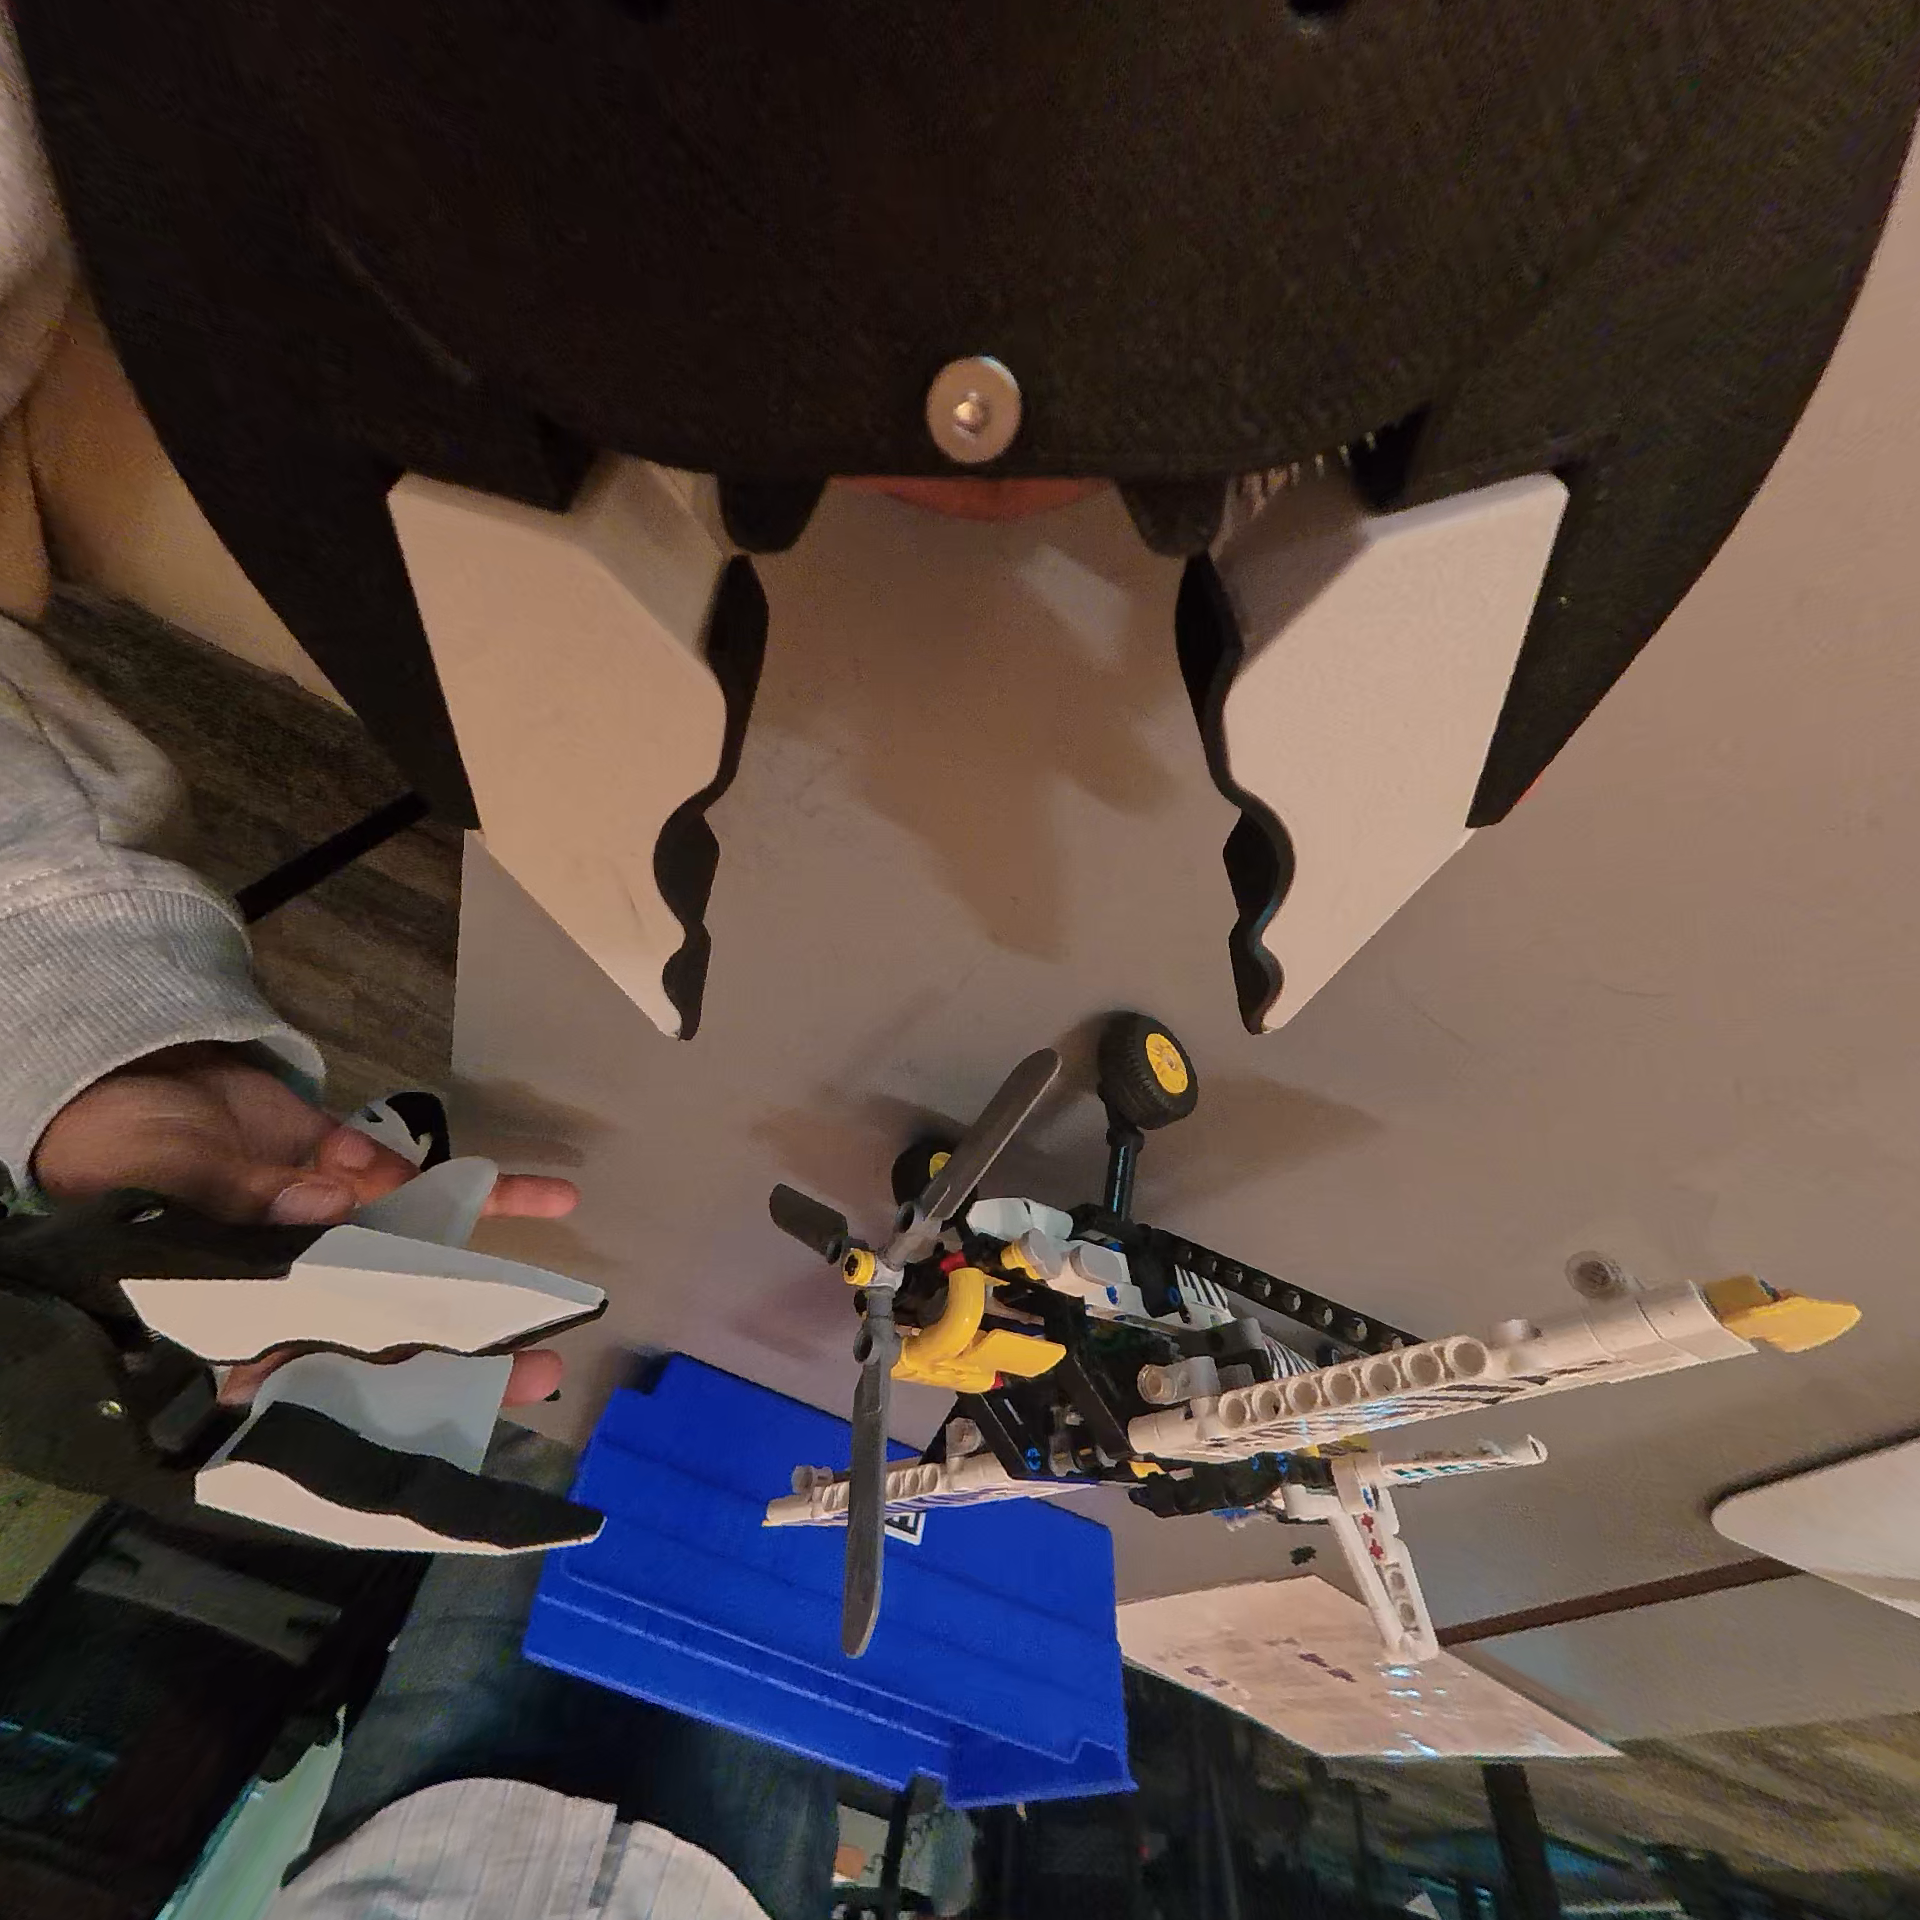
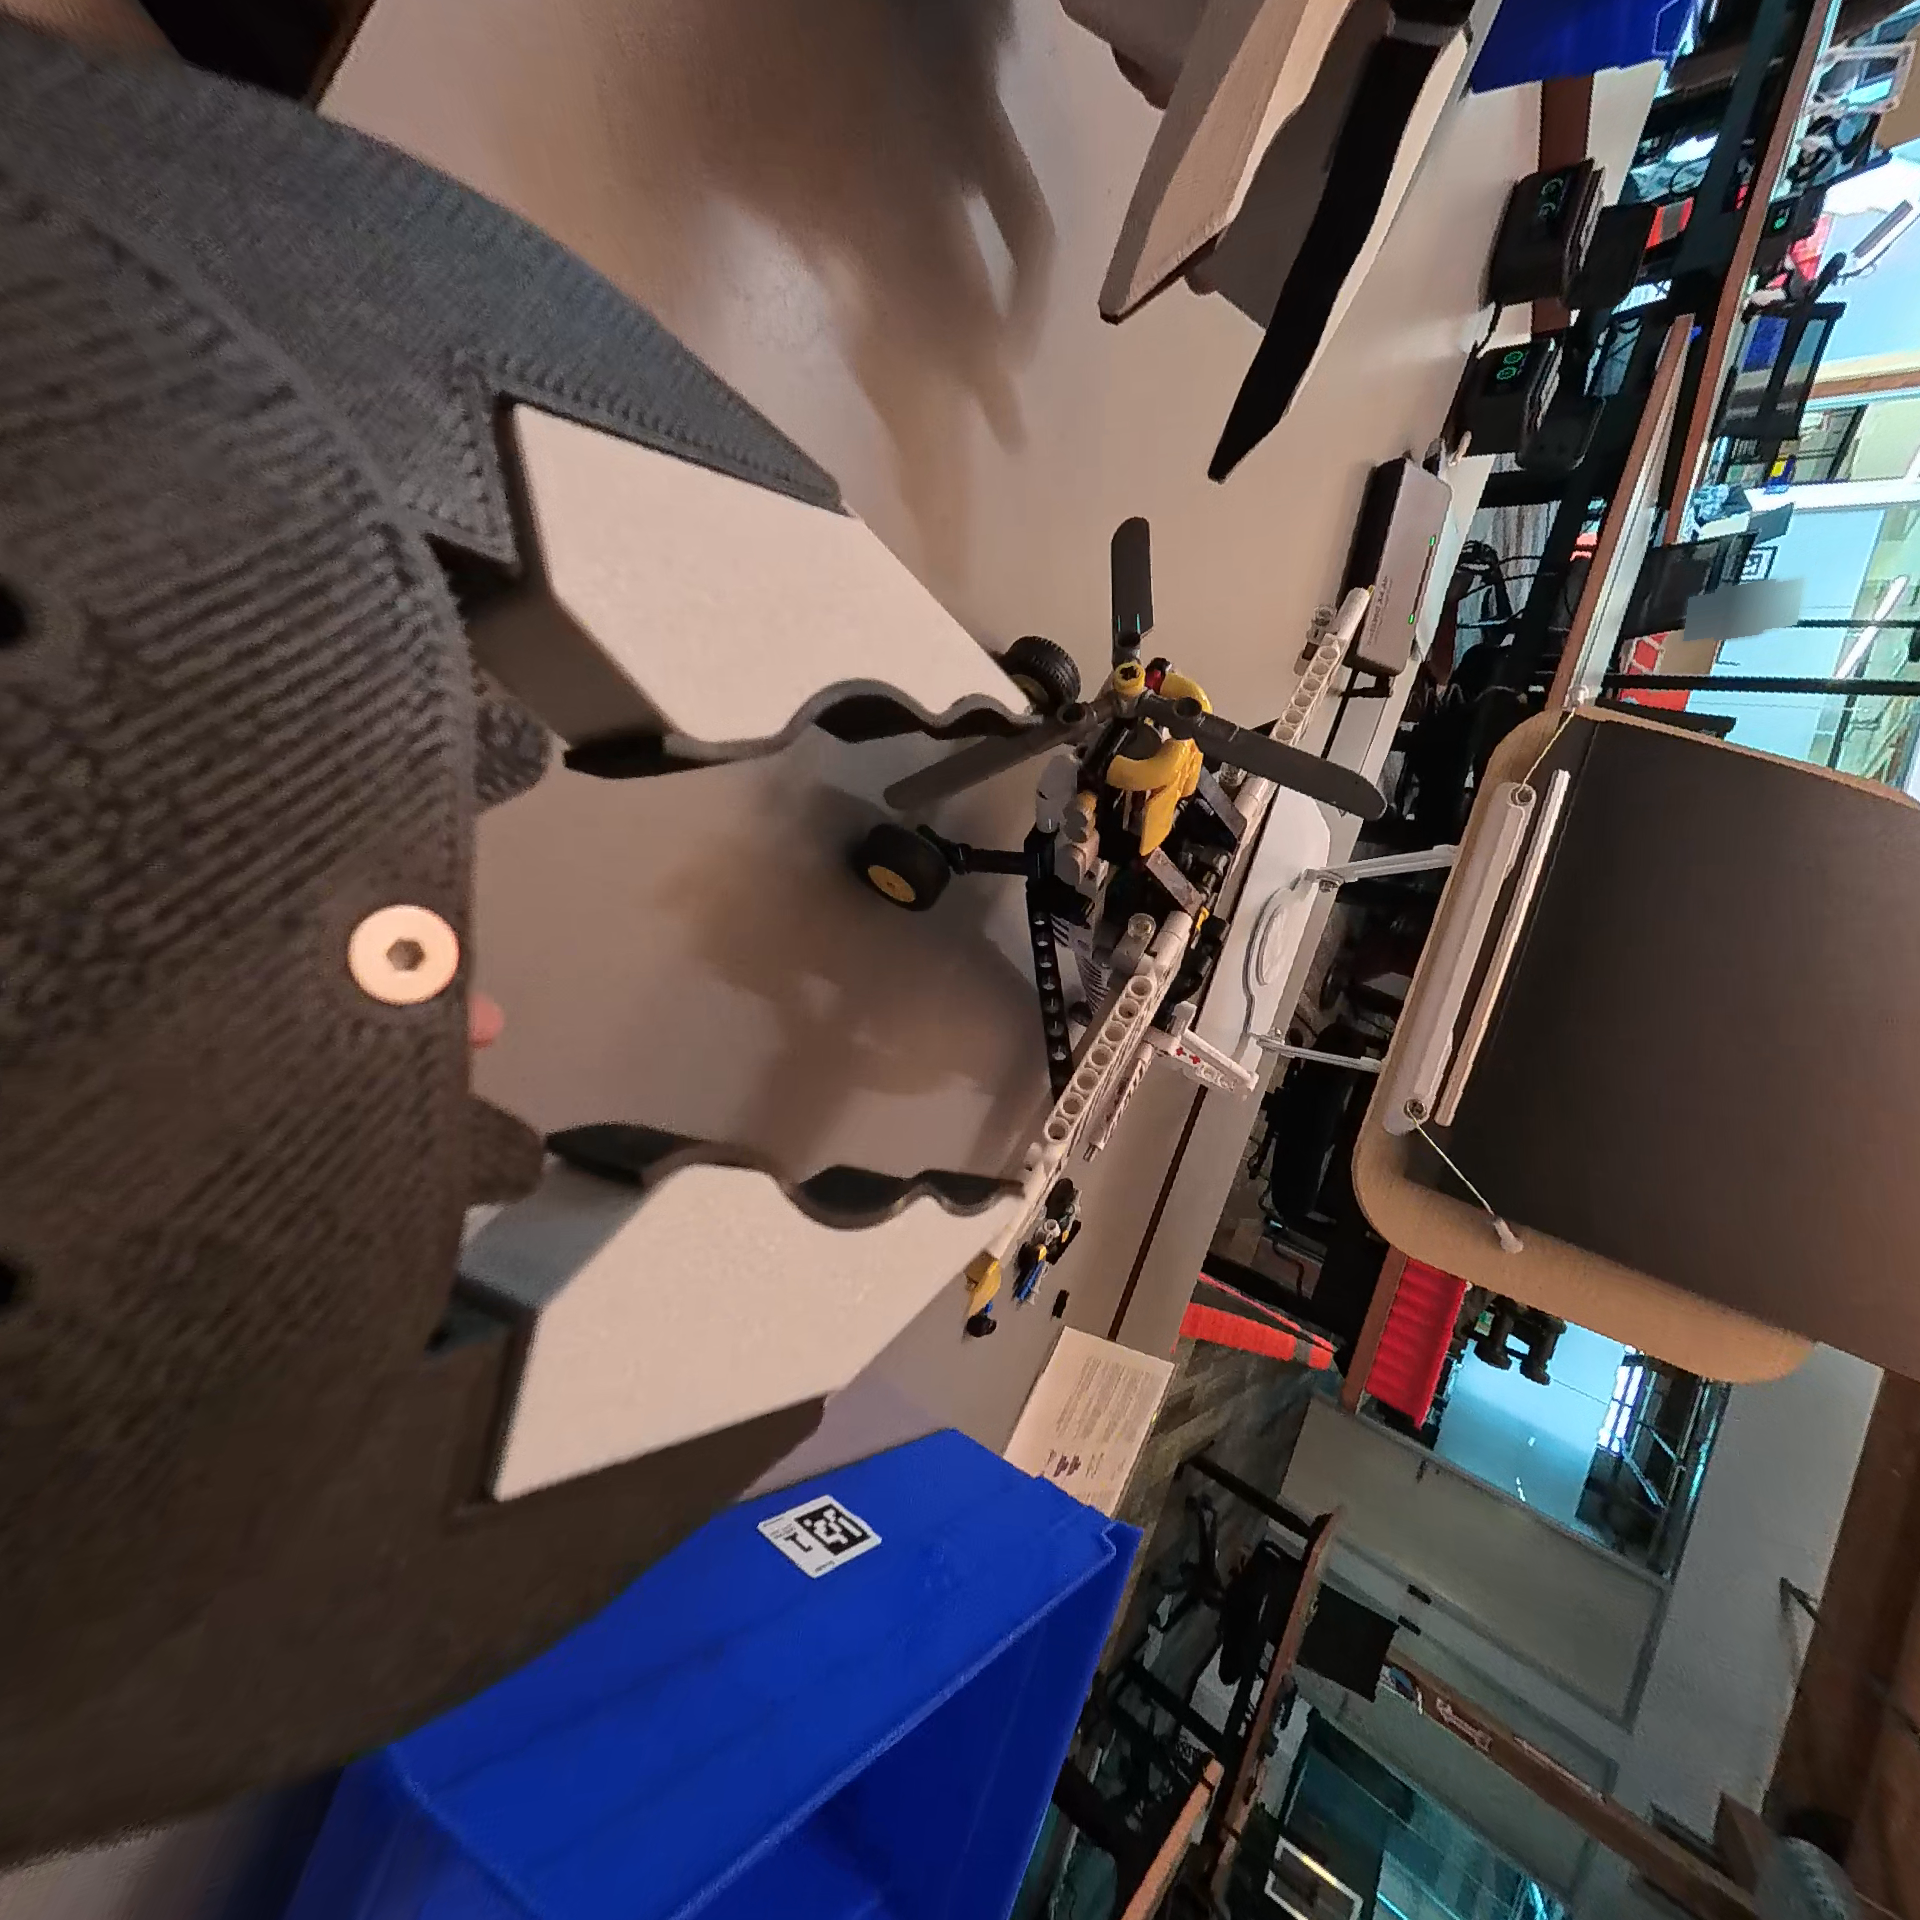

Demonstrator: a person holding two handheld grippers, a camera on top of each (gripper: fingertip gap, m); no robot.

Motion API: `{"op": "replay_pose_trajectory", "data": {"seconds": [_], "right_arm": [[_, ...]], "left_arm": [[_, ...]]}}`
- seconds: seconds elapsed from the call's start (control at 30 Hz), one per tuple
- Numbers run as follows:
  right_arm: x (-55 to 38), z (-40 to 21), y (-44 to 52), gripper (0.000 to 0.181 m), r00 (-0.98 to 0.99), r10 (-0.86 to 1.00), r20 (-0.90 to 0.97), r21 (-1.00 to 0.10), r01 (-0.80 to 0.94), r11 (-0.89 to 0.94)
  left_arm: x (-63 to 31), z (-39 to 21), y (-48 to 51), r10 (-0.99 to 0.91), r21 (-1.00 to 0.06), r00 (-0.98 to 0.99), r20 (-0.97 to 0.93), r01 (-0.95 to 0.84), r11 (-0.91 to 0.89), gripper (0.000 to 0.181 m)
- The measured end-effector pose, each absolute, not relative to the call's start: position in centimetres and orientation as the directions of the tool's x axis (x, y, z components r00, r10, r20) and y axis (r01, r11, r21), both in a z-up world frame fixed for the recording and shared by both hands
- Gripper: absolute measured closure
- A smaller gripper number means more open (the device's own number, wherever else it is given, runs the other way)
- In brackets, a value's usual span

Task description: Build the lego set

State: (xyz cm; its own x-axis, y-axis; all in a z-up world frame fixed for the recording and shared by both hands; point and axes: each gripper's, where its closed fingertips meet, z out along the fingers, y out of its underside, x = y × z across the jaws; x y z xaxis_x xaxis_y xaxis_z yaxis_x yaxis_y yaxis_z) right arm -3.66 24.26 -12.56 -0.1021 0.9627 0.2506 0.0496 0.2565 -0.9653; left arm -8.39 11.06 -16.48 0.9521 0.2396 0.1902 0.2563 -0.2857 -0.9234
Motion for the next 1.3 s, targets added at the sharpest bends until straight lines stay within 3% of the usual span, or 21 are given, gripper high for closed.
{"op": "replay_pose_trajectory", "data": {"seconds": [1.23, 1.3], "right_arm": [[-3.6, -12.8, 25.0, 0.093, -0.077, 0.961, 0.267, -0.960, 0.069, 0.272], [-3.7, -13.0, 24.3, 0.101, -0.093, 0.953, 0.289, -0.952, 0.078, 0.297]], "left_arm": [[-8.9, -16.2, 10.9, 0.254, -0.928, 0.950, 0.184, 0.253, -0.275, 0.083], [-8.5, -15.9, 11.1, 0.240, -0.929, 0.954, 0.180, 0.245, -0.276, 0.083]]}}
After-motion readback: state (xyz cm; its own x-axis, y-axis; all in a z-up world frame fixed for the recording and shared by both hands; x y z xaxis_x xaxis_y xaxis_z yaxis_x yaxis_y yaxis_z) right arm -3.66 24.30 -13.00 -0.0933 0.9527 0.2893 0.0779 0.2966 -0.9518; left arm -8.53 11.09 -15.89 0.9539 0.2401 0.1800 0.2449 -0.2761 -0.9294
